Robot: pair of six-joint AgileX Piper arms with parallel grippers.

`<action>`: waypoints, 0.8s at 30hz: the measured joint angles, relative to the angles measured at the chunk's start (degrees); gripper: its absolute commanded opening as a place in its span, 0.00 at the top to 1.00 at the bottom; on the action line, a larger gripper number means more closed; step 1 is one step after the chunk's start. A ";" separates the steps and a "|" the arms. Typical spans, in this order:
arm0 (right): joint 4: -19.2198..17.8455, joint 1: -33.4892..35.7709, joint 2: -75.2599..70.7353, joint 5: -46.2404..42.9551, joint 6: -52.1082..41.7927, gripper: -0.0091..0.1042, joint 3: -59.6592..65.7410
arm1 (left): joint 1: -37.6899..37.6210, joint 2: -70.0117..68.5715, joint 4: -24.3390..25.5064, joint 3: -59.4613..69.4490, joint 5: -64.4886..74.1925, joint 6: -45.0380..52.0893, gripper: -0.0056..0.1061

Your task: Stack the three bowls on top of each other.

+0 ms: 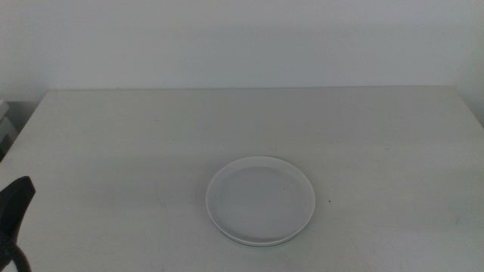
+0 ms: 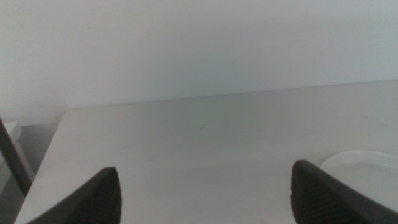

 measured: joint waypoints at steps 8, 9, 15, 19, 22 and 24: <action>-7.23 0.00 -4.92 -7.24 4.76 0.52 4.69 | 0.00 0.00 0.00 0.00 0.00 0.00 0.01; -7.36 0.00 -5.80 -8.38 4.81 0.52 6.22 | 0.00 0.00 0.00 0.00 0.00 0.00 0.01; -7.62 0.00 -7.85 -11.44 5.36 0.52 12.65 | 0.00 0.00 0.00 0.00 0.00 0.05 0.01; -8.83 0.00 -7.85 -11.51 5.36 0.52 14.18 | 0.00 0.00 0.00 0.00 0.00 0.05 0.01; -9.34 0.00 -7.89 -12.35 5.36 0.52 15.98 | 0.00 0.00 0.00 0.00 0.06 0.05 0.01; -9.48 0.00 -7.96 -12.88 5.36 0.52 18.01 | 0.00 0.00 0.00 0.00 0.00 0.05 0.01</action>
